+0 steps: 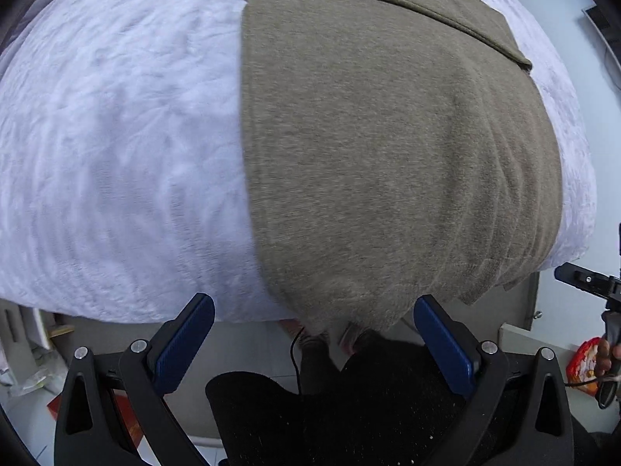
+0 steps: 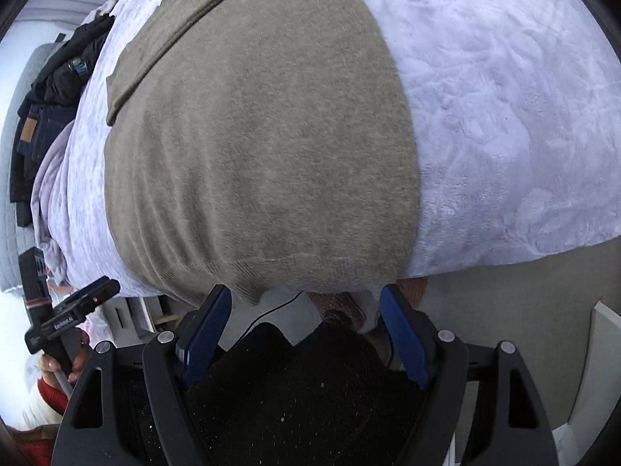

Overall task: Fold small clothes
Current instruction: 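Grasp the sweater hem with the left tool while the right tool grasps it too, then lift the held hem and fold it over toward the collar with both tools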

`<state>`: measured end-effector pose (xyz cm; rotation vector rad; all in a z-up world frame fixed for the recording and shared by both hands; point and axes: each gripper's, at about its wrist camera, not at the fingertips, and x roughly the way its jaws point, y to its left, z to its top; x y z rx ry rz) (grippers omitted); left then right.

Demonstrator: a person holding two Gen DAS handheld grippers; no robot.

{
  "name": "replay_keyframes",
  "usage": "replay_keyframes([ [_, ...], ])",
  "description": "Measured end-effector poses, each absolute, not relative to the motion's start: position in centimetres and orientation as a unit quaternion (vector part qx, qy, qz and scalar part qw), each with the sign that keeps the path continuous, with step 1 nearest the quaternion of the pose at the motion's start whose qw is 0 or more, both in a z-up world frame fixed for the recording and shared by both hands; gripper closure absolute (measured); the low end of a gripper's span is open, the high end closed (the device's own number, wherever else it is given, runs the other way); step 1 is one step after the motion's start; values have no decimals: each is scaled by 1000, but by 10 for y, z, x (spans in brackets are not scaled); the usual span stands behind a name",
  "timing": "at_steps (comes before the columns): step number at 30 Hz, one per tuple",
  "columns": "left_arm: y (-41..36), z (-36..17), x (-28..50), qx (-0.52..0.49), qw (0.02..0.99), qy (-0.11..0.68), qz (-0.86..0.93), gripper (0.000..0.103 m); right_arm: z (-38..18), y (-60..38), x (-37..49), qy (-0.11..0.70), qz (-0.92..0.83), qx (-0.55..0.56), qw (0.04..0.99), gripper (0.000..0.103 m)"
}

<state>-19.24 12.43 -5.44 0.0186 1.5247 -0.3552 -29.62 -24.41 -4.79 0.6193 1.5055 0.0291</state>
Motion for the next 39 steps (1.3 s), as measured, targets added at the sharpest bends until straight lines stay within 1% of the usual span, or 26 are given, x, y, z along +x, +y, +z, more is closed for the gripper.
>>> replay_keyframes([
  [4, 112, -75, -187, -11, 711, 680, -179, 0, -62, -260, -294, 667, 29, 275, 692, 21],
  [8, 108, -94, -187, -28, 716, 672, -187, 0, -88, -273, -281, 662, 84, 280, 691, 21],
  [14, 98, -99, -209, -16, 732, 647, -213, 0, -112, -263, -273, 660, 177, 298, 667, 20],
  [17, 93, -97, -215, -52, 718, 651, -242, 0, -115, -259, -276, 649, 215, 317, 657, 20],
  [20, 67, -96, -219, -76, 706, 650, -269, 0, -115, -250, -277, 636, 242, 338, 651, 20],
  [27, 30, -102, -224, -24, 708, 656, -261, 1, -131, -235, -271, 632, 251, 357, 640, 20],
  [28, 26, -101, -226, -17, 709, 656, -257, 10, -133, -239, -273, 630, 250, 365, 638, 20],
  [29, 24, -103, -226, -10, 709, 658, -253, 20, -135, -240, -274, 628, 248, 375, 635, 25],
  [30, 22, -104, -226, 0, 712, 659, -243, 28, -137, -242, -275, 627, 241, 388, 631, 32],
  [31, 19, -104, -225, 10, 715, 660, -231, 48, -139, -244, -277, 627, 234, 403, 624, 58],
  [32, 20, -105, -225, 14, 713, 663, -228, 65, -142, -244, -277, 625, 230, 418, 618, 76],
  [33, 23, -104, -225, 4, 707, 668, -233, 71, -143, -247, -281, 617, 226, 442, 610, 92],
  [34, 24, -102, -223, -10, 702, 671, -240, 81, -143, -248, -281, 609, 228, 458, 606, 92],
  [35, 25, -100, -223, -23, 698, 672, -245, 84, -139, -248, -284, 598, 235, 473, 603, 92],
  [36, 25, -95, -223, -32, 698, 670, -250, 86, -135, -247, -286, 590, 240, 481, 603, 92],
  [39, 41, -81, -219, -74, 697, 661, -267, 87, -121, -242, -286, 564, 253, 506, 602, 92],
])
